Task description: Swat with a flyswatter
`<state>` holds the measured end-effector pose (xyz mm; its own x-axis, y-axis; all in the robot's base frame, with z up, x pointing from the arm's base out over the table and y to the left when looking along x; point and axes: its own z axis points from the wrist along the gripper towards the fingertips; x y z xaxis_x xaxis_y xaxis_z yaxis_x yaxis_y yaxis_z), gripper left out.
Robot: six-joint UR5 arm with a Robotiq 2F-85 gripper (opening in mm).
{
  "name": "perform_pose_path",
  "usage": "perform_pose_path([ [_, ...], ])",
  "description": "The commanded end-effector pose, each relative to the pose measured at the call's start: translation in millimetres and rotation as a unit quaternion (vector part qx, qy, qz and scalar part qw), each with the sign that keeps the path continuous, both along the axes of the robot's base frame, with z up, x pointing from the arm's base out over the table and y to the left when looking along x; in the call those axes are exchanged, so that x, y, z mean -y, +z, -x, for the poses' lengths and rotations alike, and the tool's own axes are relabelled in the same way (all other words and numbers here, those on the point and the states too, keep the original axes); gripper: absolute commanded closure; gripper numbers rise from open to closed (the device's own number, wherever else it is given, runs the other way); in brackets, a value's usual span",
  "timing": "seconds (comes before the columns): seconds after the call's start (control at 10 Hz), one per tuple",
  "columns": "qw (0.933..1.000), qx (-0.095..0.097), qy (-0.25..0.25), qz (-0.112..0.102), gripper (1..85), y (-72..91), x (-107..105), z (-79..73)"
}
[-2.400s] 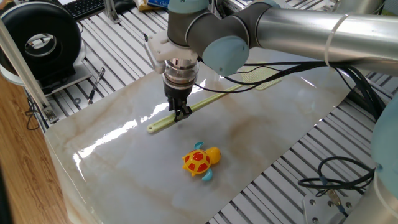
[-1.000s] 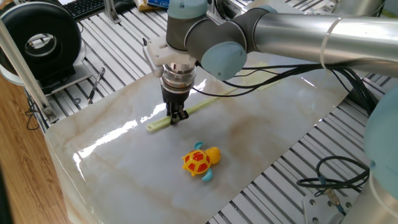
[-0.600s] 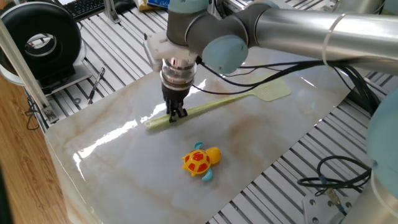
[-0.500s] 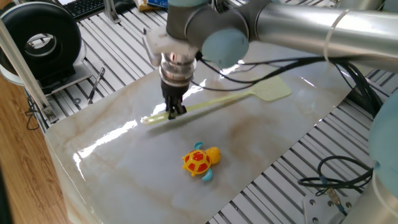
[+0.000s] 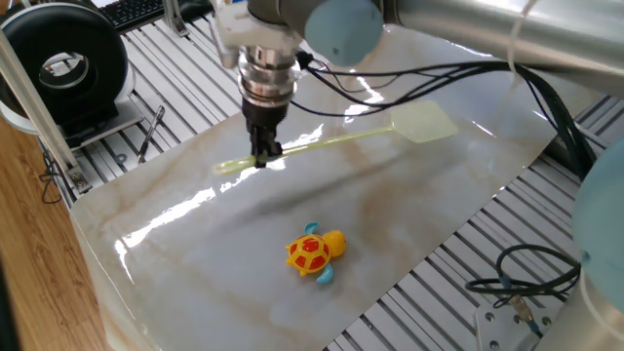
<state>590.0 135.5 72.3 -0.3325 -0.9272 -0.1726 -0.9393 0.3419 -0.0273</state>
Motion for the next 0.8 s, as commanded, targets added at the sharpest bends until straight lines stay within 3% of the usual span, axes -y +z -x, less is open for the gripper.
perform_pose_path([
  [0.0, 0.9993, 0.023, 0.000, -0.030, 84.3, -9.2, -25, -30.6],
  [0.1, 0.9987, 0.038, -0.002, -0.033, 84.3, -18.6, -31, -42.8],
  [0.3, 0.9949, 0.057, -0.009, -0.083, 84.3, -36.5, -59, -59.8],
  [0.4, 0.9937, 0.056, -0.016, -0.096, 84.3, -35.7, -65, -61.0],
  [0.5, 0.9960, 0.042, -0.018, -0.076, 84.3, -31.0, -54, -53.4],
  [0.6, 0.9988, 0.025, -0.016, -0.039, 84.3, -18.2, -34, -41.9],
  [0.7, 0.9996, 0.010, -0.020, -0.017, 84.3, -5.9, -22, -31.7],
])
